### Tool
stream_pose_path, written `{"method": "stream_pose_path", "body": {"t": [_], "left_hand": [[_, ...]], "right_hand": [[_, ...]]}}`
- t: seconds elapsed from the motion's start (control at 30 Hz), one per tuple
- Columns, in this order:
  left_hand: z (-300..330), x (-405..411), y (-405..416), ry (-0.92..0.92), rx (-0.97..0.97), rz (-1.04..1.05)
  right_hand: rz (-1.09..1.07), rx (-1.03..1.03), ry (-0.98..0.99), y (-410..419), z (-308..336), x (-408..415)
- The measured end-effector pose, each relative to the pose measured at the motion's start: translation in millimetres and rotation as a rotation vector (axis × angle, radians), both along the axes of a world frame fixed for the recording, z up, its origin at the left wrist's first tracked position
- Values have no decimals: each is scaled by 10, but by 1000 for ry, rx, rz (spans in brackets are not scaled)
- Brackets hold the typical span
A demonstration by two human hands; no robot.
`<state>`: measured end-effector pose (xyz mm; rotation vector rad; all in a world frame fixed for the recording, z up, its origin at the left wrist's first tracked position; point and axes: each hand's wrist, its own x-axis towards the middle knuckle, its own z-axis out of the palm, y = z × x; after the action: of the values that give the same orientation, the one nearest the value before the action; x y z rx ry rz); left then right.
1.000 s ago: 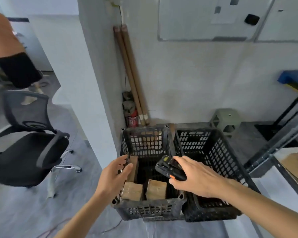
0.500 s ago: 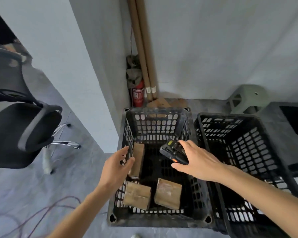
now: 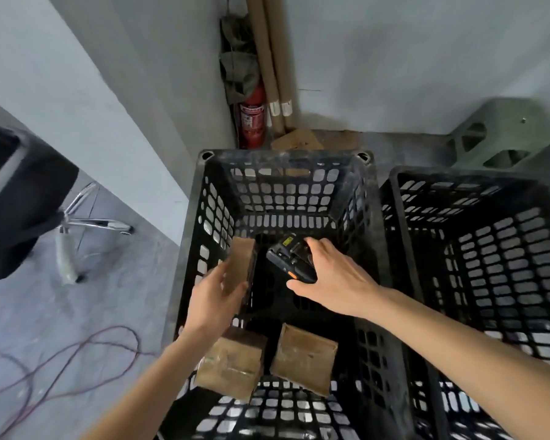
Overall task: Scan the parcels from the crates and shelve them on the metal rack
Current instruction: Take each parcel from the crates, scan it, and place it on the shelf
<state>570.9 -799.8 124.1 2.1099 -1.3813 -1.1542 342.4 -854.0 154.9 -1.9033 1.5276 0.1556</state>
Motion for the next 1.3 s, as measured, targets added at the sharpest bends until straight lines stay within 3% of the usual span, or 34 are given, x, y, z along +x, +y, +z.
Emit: {"method": "stream_pose_path", "body": {"t": [0.37,0.53,0.77,0.93,1.07,1.3], "left_hand": [[-559,-77,-176,-96,130,66],[-725,-147,-167,-259,46,51],[-978,-189,-105,-580,54,-192],[-917,-232,-128,-619,60,-162],[-800,-220,-206,-564,105,-129],[-402,-107,-195,-195,-48,17]], "right_hand": [[-38,78,-2,-250,-512,-65],[-14,75,12,-305,-587,-2],[13,70,1,-309,-608,14],[28,62,-1,-303,-617,6],[14,37,-14,-293,-583,-2],[-45,-9,-75,-233,-309,-59]]}}
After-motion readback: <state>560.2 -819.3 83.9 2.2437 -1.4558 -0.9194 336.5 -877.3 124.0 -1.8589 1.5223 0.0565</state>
